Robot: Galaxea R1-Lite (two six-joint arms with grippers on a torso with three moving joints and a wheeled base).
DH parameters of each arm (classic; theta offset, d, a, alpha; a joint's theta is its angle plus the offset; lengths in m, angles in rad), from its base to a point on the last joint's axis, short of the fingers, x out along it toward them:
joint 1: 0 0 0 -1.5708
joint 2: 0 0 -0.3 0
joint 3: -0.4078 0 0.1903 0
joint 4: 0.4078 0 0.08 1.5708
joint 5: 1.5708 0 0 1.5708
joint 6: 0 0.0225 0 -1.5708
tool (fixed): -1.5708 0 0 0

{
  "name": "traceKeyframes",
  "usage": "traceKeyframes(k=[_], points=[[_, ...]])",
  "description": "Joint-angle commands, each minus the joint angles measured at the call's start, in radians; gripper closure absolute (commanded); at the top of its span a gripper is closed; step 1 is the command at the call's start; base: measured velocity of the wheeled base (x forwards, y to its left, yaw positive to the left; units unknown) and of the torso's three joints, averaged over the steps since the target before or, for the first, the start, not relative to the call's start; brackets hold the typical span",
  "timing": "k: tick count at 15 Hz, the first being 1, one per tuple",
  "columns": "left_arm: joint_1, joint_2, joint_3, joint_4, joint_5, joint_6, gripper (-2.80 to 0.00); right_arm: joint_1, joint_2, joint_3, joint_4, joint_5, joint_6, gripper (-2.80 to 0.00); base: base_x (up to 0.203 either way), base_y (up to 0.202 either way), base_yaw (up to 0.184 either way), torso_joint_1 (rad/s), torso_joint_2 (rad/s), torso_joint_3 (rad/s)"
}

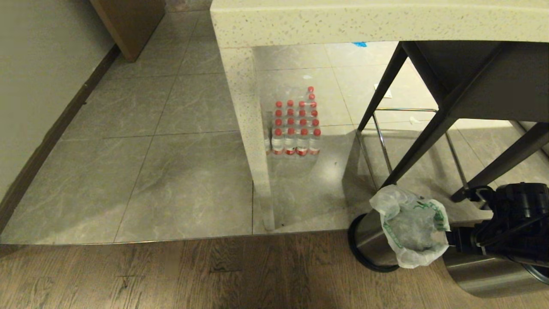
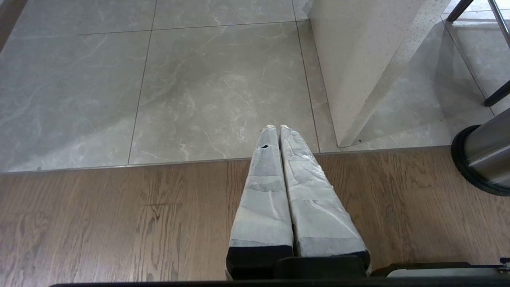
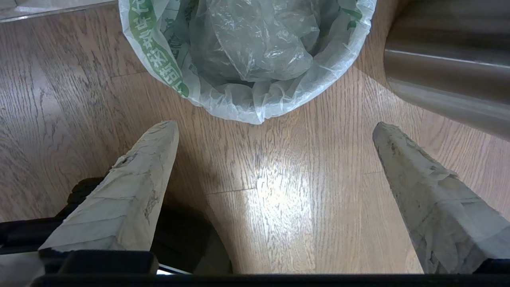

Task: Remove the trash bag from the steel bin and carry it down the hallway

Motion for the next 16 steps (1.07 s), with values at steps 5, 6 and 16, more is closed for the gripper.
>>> traceKeyframes(k=[5, 6, 16], points=[[0.000, -0.001, 0.000, 0.000, 0.000, 0.000, 0.00, 0.167, -1.798, 0.392, 0.693, -0.046, 0.083, -2.80, 0.000, 0.000, 0.000, 0.000, 0.00, 0.000], [0.000, -0.001, 0.000, 0.000, 0.001, 0.000, 0.00, 0.167, -1.798, 0.392, 0.691, -0.046, 0.083, -2.80, 0.000, 0.000, 0.000, 0.000, 0.00, 0.000], [0.000, -0.001, 0.000, 0.000, 0.000, 0.000, 0.00, 0.167, -1.672, 0.004, 0.996, 0.069, 0.108, -2.80, 0.000, 0.000, 0.000, 0.000, 0.00, 0.000]])
